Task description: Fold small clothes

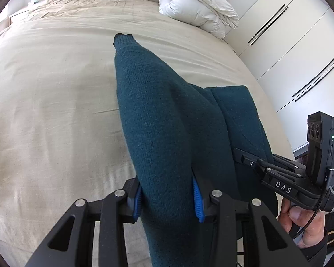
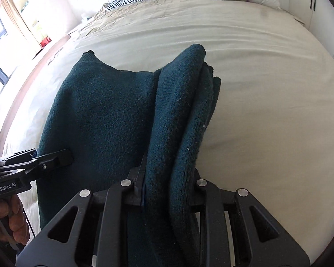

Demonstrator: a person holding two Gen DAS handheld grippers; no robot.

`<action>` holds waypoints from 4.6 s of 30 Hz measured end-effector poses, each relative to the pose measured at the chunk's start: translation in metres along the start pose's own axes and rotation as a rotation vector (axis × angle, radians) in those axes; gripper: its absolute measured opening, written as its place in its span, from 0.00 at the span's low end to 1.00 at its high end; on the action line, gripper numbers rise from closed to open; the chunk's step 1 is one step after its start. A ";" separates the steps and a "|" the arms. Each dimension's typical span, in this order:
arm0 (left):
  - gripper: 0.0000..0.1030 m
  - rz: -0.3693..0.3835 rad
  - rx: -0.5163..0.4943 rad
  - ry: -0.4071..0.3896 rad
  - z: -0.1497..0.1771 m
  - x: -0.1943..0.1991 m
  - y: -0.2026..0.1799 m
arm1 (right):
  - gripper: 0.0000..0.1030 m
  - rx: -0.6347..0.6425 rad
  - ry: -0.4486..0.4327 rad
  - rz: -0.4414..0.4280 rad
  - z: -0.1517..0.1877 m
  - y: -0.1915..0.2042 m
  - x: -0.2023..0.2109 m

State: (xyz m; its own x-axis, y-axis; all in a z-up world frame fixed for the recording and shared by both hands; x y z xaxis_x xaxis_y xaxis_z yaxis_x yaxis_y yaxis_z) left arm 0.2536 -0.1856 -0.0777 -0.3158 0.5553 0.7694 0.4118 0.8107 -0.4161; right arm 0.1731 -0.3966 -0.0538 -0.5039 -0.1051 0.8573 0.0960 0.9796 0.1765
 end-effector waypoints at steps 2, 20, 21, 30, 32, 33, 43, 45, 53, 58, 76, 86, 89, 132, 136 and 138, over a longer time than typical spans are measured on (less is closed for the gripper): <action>0.38 -0.008 -0.017 -0.020 0.011 0.026 0.001 | 0.20 0.030 -0.033 -0.003 0.009 0.018 0.024; 0.39 -0.056 0.013 -0.036 0.158 0.140 0.073 | 0.20 0.106 -0.031 -0.186 0.159 0.151 0.083; 0.39 -0.058 0.022 -0.028 0.164 0.135 0.079 | 0.20 0.101 -0.022 -0.193 0.165 0.152 0.076; 0.48 -0.038 0.098 0.031 0.194 0.084 0.114 | 0.24 -0.104 0.081 -0.305 0.183 0.113 -0.007; 0.53 -0.029 0.099 0.029 0.196 0.082 0.117 | 0.36 -0.149 0.092 -0.351 0.191 0.106 -0.011; 0.55 -0.020 0.105 0.026 0.197 0.081 0.119 | 0.38 -0.161 0.093 -0.370 0.191 0.104 -0.014; 0.58 -0.005 0.148 -0.050 0.209 0.107 0.124 | 0.47 -0.299 0.046 -0.415 0.199 0.063 0.006; 0.58 -0.021 0.144 -0.067 0.211 0.115 0.124 | 0.47 -0.324 0.016 -0.395 0.196 0.053 0.016; 0.59 -0.099 0.046 -0.233 0.202 0.163 0.107 | 0.47 -0.335 -0.077 -0.274 0.200 0.033 0.058; 0.85 -0.197 -0.112 -0.399 0.196 0.205 0.068 | 0.47 -0.225 -0.219 -0.220 0.197 0.060 0.106; 1.00 -0.389 -0.243 -0.773 0.181 0.340 -0.017 | 1.00 -0.042 -0.941 0.064 0.181 0.117 0.358; 1.00 -0.508 -0.049 -0.360 0.214 0.244 0.044 | 1.00 -0.064 -0.556 0.108 0.210 0.117 0.285; 1.00 -0.481 -0.018 -0.289 0.233 0.223 0.052 | 1.00 -0.095 -0.460 0.096 0.225 0.112 0.251; 1.00 -0.510 0.009 -0.183 0.257 0.184 0.079 | 1.00 -0.030 -0.163 0.146 0.269 0.135 0.135; 1.00 -0.510 0.014 -0.178 0.258 0.183 0.080 | 1.00 -0.028 -0.155 0.147 0.271 0.136 0.132; 1.00 -0.512 0.018 -0.175 0.258 0.182 0.080 | 1.00 -0.028 -0.153 0.149 0.272 0.136 0.131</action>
State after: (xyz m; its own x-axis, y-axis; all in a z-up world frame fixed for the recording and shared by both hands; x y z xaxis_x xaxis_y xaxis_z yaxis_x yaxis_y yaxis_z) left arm 0.0089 0.0285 -0.0961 -0.6108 0.1100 0.7841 0.1535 0.9880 -0.0190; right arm -0.1133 -0.2304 -0.0485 -0.6069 0.0695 0.7917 0.2014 0.9771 0.0685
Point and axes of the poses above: each gripper's, at about its wrist camera, not at the fingertips, and x roughly against the way its jaws point, y to its left, z to its underside, the point moved 6 cm from there along -x, roughly the way its jaws point, and after that the axes turned 2 degrees about -x, right-handed, at the moved point
